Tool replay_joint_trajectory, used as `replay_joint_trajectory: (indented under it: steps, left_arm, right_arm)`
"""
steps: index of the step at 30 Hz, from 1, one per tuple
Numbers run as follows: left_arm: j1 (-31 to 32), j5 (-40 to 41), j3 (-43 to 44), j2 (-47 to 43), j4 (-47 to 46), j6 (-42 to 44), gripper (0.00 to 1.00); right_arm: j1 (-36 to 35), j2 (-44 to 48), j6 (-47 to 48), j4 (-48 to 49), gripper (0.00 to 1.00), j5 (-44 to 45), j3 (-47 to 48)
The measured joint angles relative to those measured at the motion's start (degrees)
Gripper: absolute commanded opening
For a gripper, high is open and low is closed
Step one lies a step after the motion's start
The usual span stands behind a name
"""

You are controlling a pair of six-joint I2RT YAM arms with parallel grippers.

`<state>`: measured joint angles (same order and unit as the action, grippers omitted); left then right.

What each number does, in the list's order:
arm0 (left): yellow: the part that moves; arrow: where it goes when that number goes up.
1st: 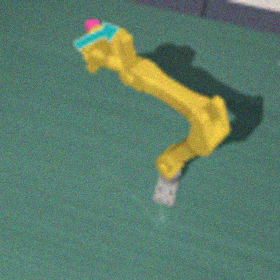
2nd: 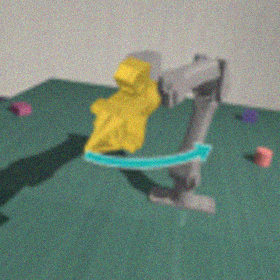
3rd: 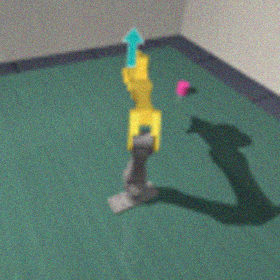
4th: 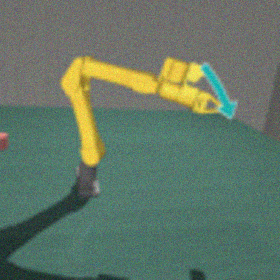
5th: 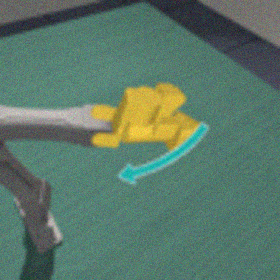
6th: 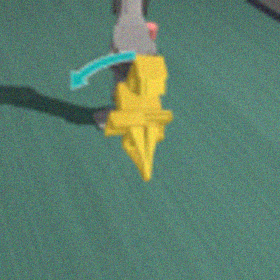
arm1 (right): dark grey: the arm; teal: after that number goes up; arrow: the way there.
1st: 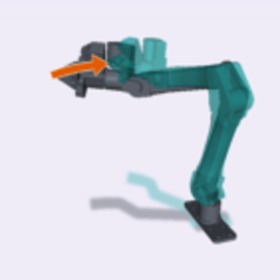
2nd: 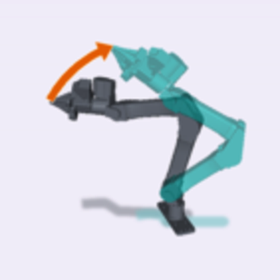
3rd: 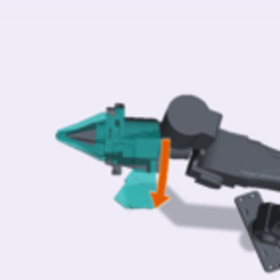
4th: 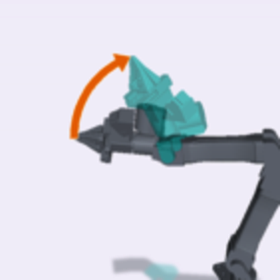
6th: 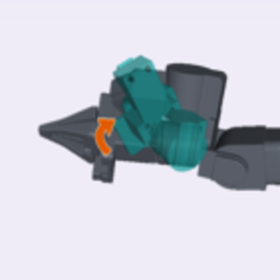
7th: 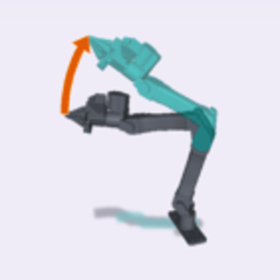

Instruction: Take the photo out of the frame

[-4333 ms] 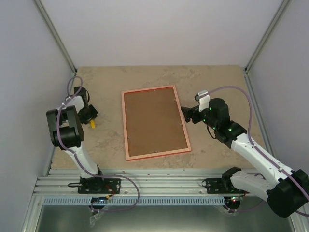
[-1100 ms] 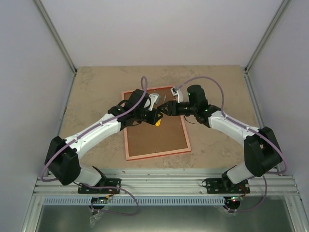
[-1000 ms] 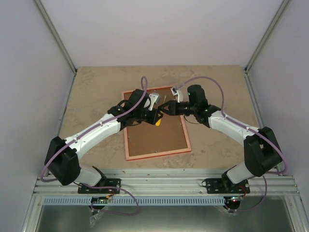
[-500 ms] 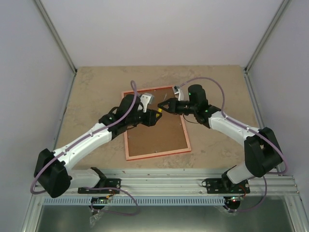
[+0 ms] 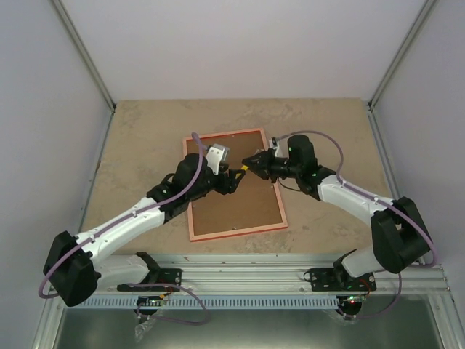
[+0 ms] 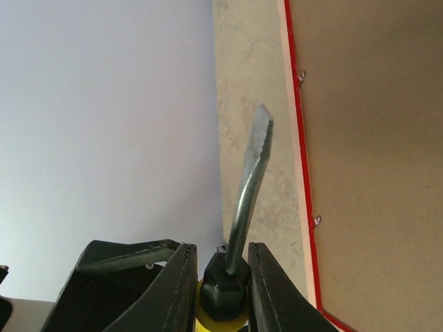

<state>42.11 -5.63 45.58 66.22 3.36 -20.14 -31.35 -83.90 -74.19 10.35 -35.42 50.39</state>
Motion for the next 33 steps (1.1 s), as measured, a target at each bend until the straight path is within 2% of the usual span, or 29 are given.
replay_joint_trajectory:
  steps: [8,13,16,21,22,26,27,29,33]
  left_arm:
    - [0.9,1.7,-3.3,1.7,-8.5,-0.7,0.65]
    - [2.1,1.6,-3.6,4.0,-11.5,-1.0,0.56]
    - [2.5,1.6,-3.7,4.8,-12.5,-0.9,0.45]
    - [2.6,1.6,-3.9,5.9,-14.0,-1.1,0.33]
    - [2.6,1.5,-3.9,6.1,-14.3,-1.2,0.29]
    - [2.8,0.3,-3.9,6.6,-15.5,-1.5,0.01]
    - [2.9,0.5,-4.0,6.6,-15.5,-1.7,0.00]
    - [2.9,0.1,-4.0,6.8,-16.0,-1.8,0.00]
    - [2.9,0.2,-4.0,6.8,-16.0,-2.2,0.00]
  right_arm:
    - [0.0,1.6,-8.9,4.3,0.01,0.3,-3.5]
    - [0.0,2.3,-11.7,6.4,0.00,0.4,-5.0]
    - [0.0,2.6,-12.8,7.0,0.00,0.3,-5.5]
    - [0.0,3.2,-14.3,8.5,0.00,0.4,-6.8]
    - [0.0,3.3,-14.5,8.7,0.00,0.4,-7.1]
    - [0.1,3.4,-15.3,9.2,0.00,0.8,-7.8]
    - [0.1,3.4,-15.4,9.4,0.00,0.9,-7.8]
    - [0.1,3.4,-15.3,9.7,0.05,1.0,-7.8]
    - [0.4,3.4,-15.0,9.6,0.21,0.9,-7.9]
